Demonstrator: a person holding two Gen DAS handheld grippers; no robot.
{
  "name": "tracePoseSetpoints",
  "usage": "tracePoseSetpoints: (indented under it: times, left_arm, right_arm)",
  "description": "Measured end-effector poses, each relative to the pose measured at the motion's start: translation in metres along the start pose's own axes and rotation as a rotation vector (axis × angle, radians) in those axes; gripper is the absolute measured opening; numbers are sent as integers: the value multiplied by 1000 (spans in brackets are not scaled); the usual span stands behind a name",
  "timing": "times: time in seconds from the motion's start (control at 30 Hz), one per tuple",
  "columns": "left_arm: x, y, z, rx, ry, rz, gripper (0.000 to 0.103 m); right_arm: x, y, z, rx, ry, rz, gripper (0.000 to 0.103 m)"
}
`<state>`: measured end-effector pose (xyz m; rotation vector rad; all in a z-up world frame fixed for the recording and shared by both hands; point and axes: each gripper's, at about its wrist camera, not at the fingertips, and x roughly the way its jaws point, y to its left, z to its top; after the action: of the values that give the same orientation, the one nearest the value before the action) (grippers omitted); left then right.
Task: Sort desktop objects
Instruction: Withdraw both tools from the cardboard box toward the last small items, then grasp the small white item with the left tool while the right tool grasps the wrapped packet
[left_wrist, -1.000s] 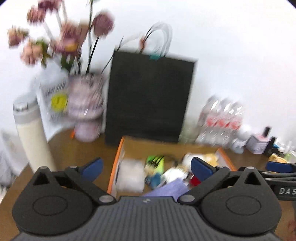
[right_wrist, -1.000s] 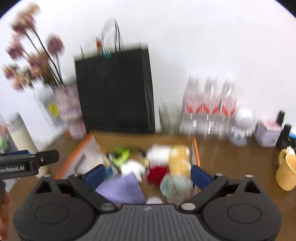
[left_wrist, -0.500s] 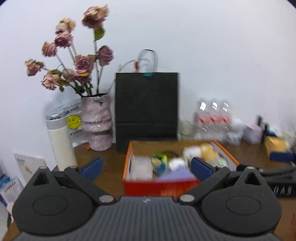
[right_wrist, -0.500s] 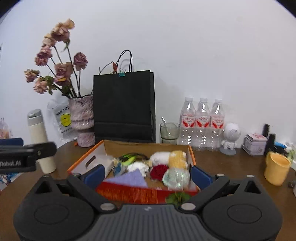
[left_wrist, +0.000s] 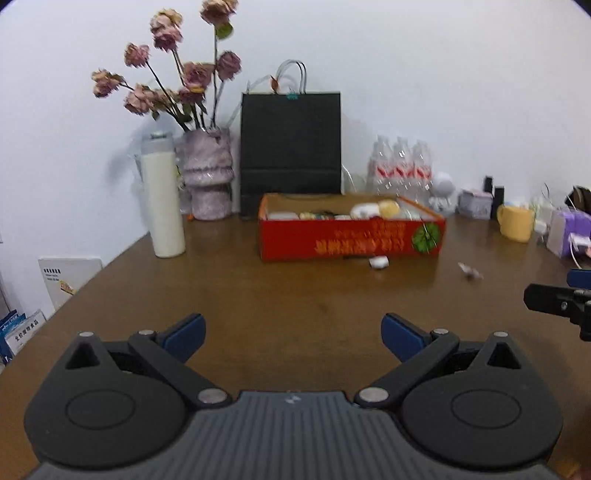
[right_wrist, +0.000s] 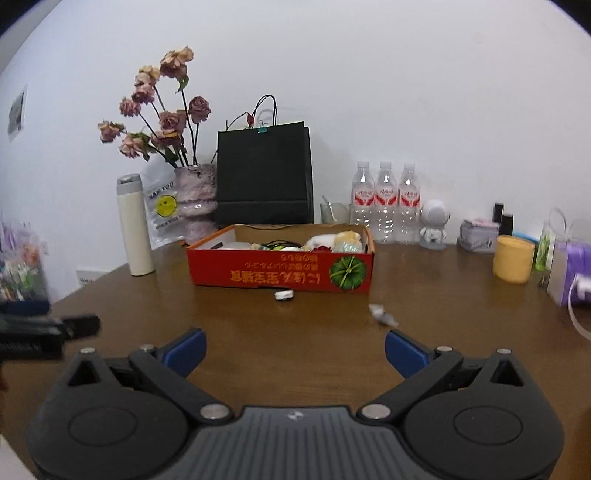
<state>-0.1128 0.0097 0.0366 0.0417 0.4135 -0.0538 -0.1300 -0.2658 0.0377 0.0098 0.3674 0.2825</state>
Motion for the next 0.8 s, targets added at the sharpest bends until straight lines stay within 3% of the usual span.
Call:
tracePoseSetpoints:
  times: [0.27,0.33,0.4,0.5,0.63,0.67,0.8]
  left_arm:
    - [29,-6,6,-12,48,-60,103]
    - [46,-12,12,-22,71,-90,103]
    - [65,-18,20,-29,86,-121,103]
    - [93,-26,35,-27,91,-162,97]
    - [139,-39,53,-3,108,-247,86]
    - [149,-44,56,5,112,-260,84]
    - [197,-59,68,70,140,-330,73]
  right_arm:
    - [43,-16,5,-8,114,-20,90]
    - [67,-28,16,-14,146,-43,84]
    - [95,-42,24,-29,183,-77,69]
    - [135,-66,34,-25,241,-120,60]
    - [176,-95,42,19,270,-153,57]
    - [186,-100,42,17,285,-165,53]
    - [218,-114,43,48,342,-156,23]
